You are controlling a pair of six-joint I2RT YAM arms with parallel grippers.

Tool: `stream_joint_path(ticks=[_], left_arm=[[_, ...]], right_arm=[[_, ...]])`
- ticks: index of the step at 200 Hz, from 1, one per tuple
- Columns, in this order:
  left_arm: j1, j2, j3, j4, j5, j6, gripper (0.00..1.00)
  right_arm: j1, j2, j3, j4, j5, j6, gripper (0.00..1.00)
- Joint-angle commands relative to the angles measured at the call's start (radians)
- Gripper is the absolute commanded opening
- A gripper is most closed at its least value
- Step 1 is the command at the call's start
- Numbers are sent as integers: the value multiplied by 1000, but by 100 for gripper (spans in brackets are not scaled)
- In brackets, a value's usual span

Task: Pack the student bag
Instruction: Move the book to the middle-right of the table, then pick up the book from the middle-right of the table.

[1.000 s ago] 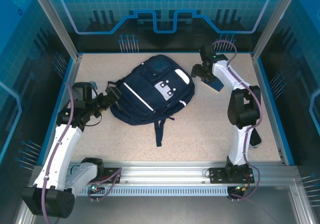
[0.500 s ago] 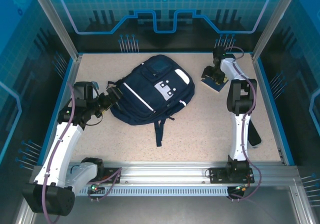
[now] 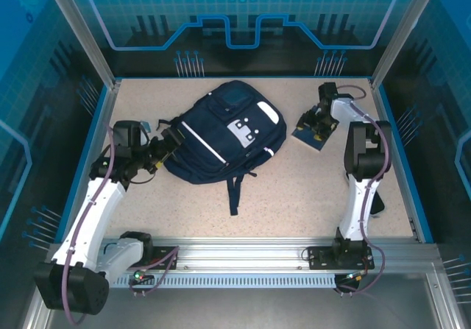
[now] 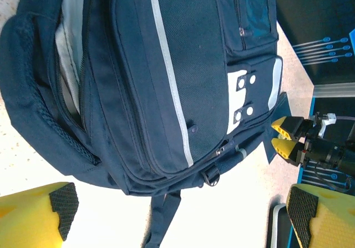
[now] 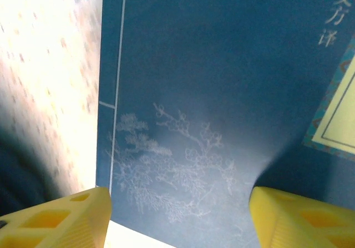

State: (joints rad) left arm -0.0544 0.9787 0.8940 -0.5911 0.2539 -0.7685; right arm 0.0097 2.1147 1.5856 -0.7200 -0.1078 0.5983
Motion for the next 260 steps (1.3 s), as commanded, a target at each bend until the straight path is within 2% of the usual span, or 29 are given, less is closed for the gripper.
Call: stream_joint_path(ticks=[1, 48, 81, 102, 115, 149, 190, 220, 260], left_arm=[[-26, 20, -7, 28, 34, -5, 99], [-95, 78, 0, 60, 28, -18, 99], [-175, 129, 13, 82, 15, -20, 99], [-233, 174, 25, 92, 1, -25, 99], [-274, 210, 39, 100, -9, -26, 99], [-407, 308, 98, 123, -40, -29, 98], [-574, 493, 229, 132, -62, -29, 93], [-666, 650, 341, 131, -63, -35, 86], [-741, 831, 470, 109, -43, -53, 74]], right_arm=[[34, -84, -181, -38, -84, 55, 68], [133, -345, -534, 28, -78, 135, 69], [283, -528, -730, 1, -37, 224, 68], [385, -644, -778, -38, -16, 276, 69], [411, -688, -761, -59, -33, 260, 69], [364, -733, -637, -163, 54, 156, 70], [201, -706, -631, -129, 64, 25, 77], [122, -601, -611, -118, 20, -51, 74], [110, -518, -618, -114, 28, -65, 65]])
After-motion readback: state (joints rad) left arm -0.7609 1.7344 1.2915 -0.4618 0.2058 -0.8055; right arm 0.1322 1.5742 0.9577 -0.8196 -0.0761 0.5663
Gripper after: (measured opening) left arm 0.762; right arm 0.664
